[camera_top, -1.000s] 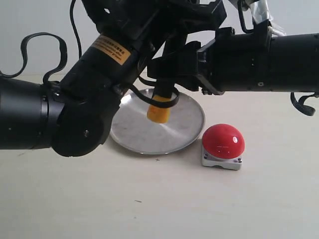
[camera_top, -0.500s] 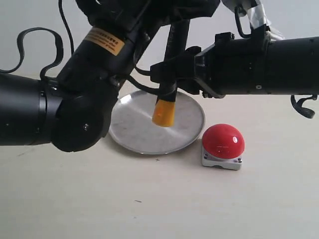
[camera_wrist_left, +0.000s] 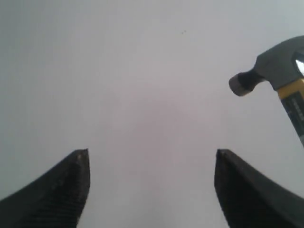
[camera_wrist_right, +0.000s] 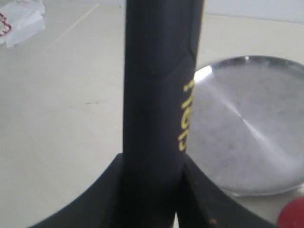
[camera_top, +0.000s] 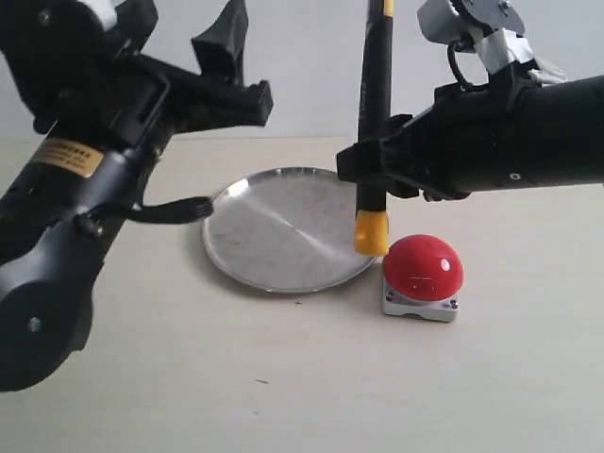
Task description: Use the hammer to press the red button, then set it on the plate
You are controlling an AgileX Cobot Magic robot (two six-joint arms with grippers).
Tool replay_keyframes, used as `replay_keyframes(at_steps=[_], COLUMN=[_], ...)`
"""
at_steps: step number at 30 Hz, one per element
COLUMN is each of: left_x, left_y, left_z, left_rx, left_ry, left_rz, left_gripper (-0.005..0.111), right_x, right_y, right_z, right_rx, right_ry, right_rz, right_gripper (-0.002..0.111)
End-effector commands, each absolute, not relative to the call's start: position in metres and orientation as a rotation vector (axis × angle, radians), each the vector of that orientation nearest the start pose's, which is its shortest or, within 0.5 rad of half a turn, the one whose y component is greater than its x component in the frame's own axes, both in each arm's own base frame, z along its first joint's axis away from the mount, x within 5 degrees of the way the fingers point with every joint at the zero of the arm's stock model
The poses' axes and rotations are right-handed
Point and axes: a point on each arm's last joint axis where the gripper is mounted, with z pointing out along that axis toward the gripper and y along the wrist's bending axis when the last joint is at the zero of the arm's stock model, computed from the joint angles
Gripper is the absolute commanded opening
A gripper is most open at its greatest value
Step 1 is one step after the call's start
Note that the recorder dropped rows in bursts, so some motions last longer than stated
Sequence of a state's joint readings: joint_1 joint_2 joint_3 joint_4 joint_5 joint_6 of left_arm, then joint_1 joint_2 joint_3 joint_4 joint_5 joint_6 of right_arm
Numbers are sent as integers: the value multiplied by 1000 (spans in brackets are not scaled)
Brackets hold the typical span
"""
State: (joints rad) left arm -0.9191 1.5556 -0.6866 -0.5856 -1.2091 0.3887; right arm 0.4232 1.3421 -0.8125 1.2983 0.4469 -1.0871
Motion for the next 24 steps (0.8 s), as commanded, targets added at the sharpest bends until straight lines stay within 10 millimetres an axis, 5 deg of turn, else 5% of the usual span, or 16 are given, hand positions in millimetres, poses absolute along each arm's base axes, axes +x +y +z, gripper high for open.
replay_keyframes(at_steps=[1,8,17,24], left_x=[205,181,129,107], left_y=[-192,-161,-86,-65], left_z=[255,224,200,192], left_rx=[260,304,137,180], left_ry=[1389,1679,1671,1700], left_rz=[-316,-301,-366,-418], left_gripper=[61,1,0,0], right_x=[228,204,169,138], right_y=[140,118,90,67], right_z=[293,319,341,343], right_rx=[-561,-522,-424,-370], right_ry=[2156,2147,2175,2187], right_rz=[718,581,454,357], right_gripper=[0,0,0,0])
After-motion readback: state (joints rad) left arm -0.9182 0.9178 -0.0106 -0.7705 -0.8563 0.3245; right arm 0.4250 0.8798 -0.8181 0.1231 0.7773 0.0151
